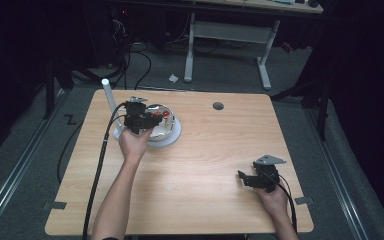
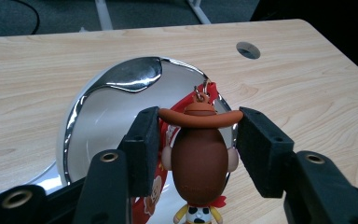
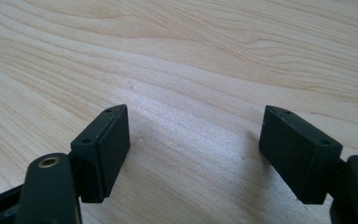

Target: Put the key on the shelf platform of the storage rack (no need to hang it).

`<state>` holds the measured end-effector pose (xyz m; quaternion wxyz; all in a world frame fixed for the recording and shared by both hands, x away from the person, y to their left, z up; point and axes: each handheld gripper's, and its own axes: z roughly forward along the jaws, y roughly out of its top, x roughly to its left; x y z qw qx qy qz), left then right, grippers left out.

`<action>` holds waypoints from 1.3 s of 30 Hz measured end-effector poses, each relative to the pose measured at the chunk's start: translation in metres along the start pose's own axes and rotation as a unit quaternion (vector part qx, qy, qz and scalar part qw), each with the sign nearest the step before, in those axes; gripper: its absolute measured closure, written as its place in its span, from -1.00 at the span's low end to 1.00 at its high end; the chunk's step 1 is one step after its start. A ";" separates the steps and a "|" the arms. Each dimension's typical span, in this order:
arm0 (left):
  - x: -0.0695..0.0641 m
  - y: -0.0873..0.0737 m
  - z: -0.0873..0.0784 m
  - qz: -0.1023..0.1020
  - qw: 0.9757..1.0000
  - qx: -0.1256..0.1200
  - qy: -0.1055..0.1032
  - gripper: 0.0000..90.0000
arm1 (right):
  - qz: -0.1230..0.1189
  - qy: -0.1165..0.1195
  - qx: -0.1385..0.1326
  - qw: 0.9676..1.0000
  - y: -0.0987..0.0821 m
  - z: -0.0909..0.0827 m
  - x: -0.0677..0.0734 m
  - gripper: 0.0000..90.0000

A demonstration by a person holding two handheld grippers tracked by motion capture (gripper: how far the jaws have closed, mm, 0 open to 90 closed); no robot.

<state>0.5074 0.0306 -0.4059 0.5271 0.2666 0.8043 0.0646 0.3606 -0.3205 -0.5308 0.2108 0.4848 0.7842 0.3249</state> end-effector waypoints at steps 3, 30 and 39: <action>0.002 -0.002 0.009 -0.003 1.000 -0.001 0.009 0.13 | 0.000 0.000 0.000 1.000 0.000 0.000 0.000 -0.46; 0.016 -0.019 0.033 0.027 0.999 -0.013 0.038 0.02 | 0.001 0.000 0.000 1.000 0.000 0.000 0.000 -0.46; 0.011 -0.013 0.016 0.033 0.999 -0.016 0.020 -0.12 | 0.001 0.000 0.000 1.000 0.000 0.000 0.000 -0.46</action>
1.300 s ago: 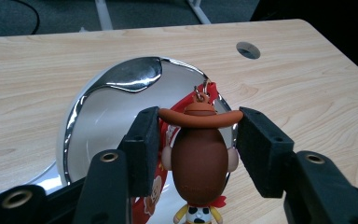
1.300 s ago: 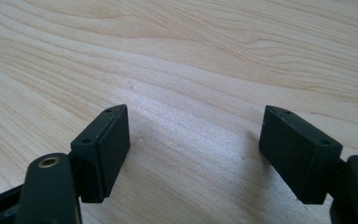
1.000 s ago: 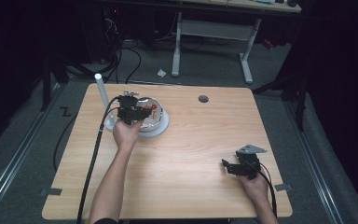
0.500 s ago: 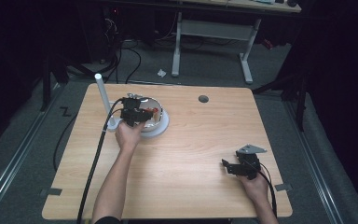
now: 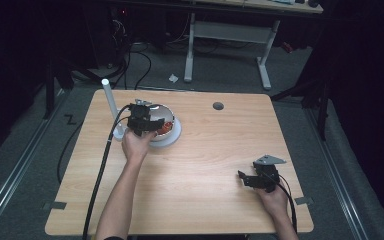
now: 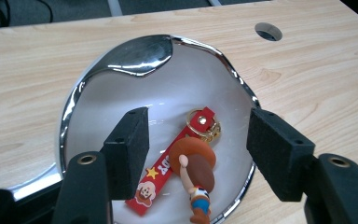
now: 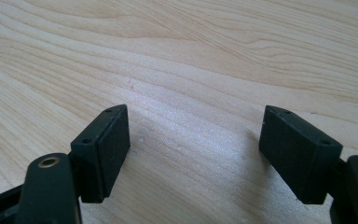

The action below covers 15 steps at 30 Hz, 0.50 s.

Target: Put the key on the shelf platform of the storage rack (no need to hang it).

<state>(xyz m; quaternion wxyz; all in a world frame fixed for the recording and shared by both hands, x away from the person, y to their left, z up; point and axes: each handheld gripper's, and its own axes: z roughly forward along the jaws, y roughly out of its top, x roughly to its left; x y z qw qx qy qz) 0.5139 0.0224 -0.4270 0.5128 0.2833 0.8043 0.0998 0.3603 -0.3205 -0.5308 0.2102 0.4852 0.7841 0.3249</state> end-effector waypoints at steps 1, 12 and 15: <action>0.000 0.000 -0.003 0.006 1.000 0.000 -0.004 -0.13 | 0.000 0.000 0.000 1.000 0.000 0.000 0.000 -0.46; -0.003 0.013 -0.035 -0.001 1.000 0.000 -0.026 -0.20 | 0.000 0.000 0.000 1.000 0.000 0.000 0.000 -0.46; 0.000 0.019 -0.042 0.002 1.000 -0.007 -0.029 -0.21 | 0.000 0.000 0.000 1.000 0.000 0.000 0.000 -0.46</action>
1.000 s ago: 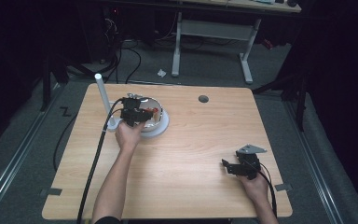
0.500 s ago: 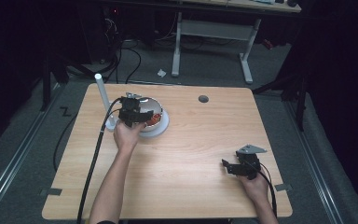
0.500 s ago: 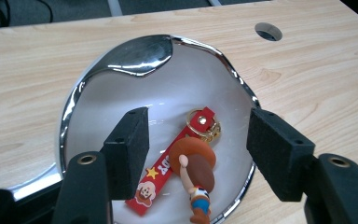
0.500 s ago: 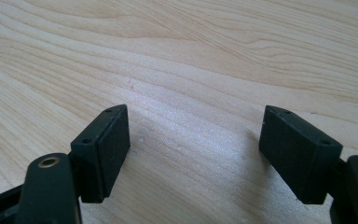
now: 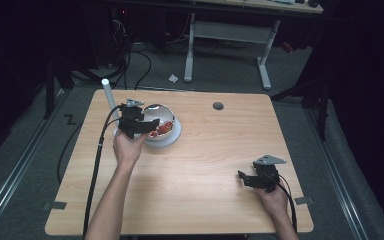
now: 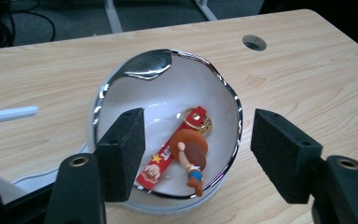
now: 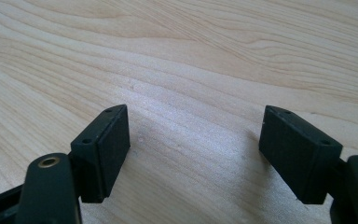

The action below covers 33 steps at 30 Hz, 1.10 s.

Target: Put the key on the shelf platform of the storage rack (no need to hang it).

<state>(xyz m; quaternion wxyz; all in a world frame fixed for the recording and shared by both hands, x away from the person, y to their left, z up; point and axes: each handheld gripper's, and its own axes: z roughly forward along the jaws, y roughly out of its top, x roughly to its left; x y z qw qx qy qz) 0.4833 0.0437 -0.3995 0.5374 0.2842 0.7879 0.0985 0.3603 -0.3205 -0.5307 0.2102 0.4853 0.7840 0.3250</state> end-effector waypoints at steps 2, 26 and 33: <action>0.001 0.004 -0.007 -0.004 1.000 -0.001 -0.007 -0.21 | -0.001 0.000 0.000 1.000 0.000 0.000 0.000 -0.46; 0.023 0.020 -0.055 -0.018 0.999 -0.011 -0.024 -0.22 | 0.000 0.000 0.000 1.000 0.000 0.000 0.000 -0.46; 0.028 0.024 -0.073 -0.030 0.999 -0.015 -0.035 -0.23 | 0.000 0.000 0.000 1.000 0.000 0.000 0.000 -0.46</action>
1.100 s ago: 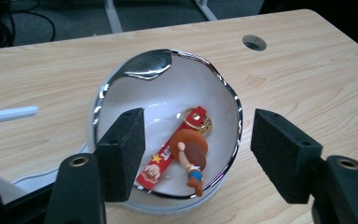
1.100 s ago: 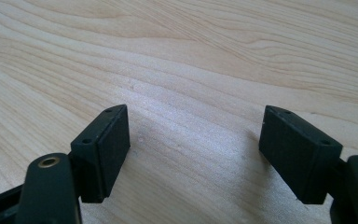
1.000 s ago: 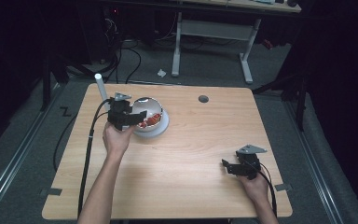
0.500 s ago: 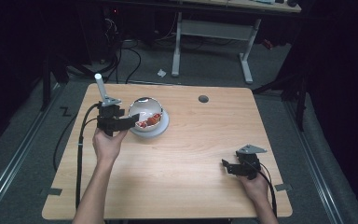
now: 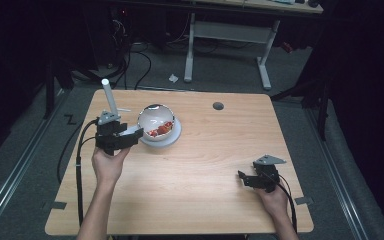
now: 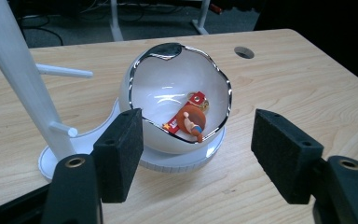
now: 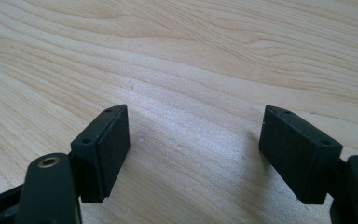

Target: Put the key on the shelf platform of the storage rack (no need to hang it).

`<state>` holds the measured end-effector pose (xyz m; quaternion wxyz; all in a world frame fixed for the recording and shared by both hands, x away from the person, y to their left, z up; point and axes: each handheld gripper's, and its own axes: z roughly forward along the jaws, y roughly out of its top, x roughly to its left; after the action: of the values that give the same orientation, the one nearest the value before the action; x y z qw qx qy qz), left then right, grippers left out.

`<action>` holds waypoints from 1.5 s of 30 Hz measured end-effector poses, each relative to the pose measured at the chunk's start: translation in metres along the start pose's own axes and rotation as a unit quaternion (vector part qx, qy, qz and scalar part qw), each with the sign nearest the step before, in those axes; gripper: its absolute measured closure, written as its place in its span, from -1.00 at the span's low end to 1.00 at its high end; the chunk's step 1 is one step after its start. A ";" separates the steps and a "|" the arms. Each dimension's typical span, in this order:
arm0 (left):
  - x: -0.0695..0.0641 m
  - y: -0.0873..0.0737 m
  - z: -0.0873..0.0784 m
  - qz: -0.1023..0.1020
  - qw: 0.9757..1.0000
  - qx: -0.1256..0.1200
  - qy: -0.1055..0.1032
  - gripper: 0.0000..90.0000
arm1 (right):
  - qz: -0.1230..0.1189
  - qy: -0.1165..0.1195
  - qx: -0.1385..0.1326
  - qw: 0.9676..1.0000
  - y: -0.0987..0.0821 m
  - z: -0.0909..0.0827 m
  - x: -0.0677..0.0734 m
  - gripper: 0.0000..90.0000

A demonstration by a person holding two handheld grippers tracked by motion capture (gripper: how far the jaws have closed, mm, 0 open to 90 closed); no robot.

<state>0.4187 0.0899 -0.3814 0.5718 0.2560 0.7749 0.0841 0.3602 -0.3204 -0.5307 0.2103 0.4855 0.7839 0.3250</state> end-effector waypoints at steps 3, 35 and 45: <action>0.004 0.002 -0.009 0.005 1.000 -0.004 -0.003 -0.24 | 0.000 0.000 0.000 1.000 0.000 0.000 0.000 -0.46; 0.032 -0.006 -0.044 -0.006 1.000 -0.007 -0.011 -0.28 | 0.000 0.000 0.000 1.000 0.000 0.000 0.000 -0.46; 0.036 -0.012 -0.047 -0.013 1.000 0.000 -0.009 -0.28 | -0.001 0.000 0.000 1.000 0.000 0.000 0.000 -0.46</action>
<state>0.3635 0.1048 -0.4010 0.5798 0.2467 0.7730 0.0738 0.3600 -0.3204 -0.5308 0.2109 0.4851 0.7840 0.3249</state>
